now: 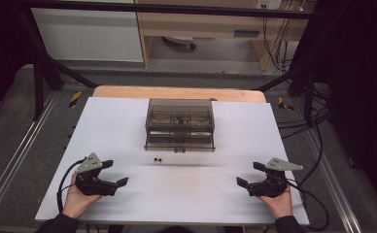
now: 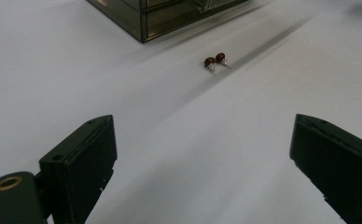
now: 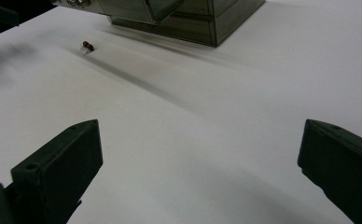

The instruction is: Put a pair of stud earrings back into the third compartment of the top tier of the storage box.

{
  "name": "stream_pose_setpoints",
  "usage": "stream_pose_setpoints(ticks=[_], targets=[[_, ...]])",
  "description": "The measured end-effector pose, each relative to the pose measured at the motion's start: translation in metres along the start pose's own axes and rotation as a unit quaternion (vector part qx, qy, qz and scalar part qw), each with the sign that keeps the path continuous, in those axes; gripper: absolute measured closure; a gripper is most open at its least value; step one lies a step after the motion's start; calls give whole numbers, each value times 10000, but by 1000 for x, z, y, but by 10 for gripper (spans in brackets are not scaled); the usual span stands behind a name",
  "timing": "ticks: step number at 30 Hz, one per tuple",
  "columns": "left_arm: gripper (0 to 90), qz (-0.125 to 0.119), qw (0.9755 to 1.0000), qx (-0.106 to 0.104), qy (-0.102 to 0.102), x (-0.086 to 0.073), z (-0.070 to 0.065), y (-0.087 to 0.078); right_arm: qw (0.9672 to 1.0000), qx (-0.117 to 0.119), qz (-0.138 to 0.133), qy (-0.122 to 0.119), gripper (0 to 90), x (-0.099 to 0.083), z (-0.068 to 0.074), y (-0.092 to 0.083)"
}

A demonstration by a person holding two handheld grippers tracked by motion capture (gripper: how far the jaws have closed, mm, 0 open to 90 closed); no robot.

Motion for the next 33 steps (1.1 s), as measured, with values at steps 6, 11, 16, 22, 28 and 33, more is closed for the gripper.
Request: stream_pose_setpoints(ticks=[6, 11, 16, 22, 28, 33], targets=[[74, 49, 10000, -30, 32, 2, -7, 6, 10000, -12, 17, 3, 6, 0, 0, 0], [75, 93, 9999, -18, 84, 4, -11, 11, 10000, -19, 23, -9, 7, -1, 0, 0], [83, 162, 9998, -12, 112, 6, -17, 19, 10000, -15, 29, -18, 7, -1, 0, 1], [97, 273, 9994, 87, 188, 9, -20, 32, 10000, -15, 21, -19, 8, -1, 1, 1], [129, 364, 9991, 153, 174, 12, -22, 43, 10000, -17, 24, -20, 9, -1, 0, 1], [167, 409, 9988, 203, 182, 17, -26, 53, 10000, -15, 25, -34, 9, -1, 0, 1]])
Point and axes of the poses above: each handheld gripper's, and its own axes: y roughly forward along the jaws, x roughly out of its top, z roughly to its left, the point moved 9 cm from there along y, roughly forward along the jaws, and after that the axes turned 10 degrees about -y, right-handed, at the moved point
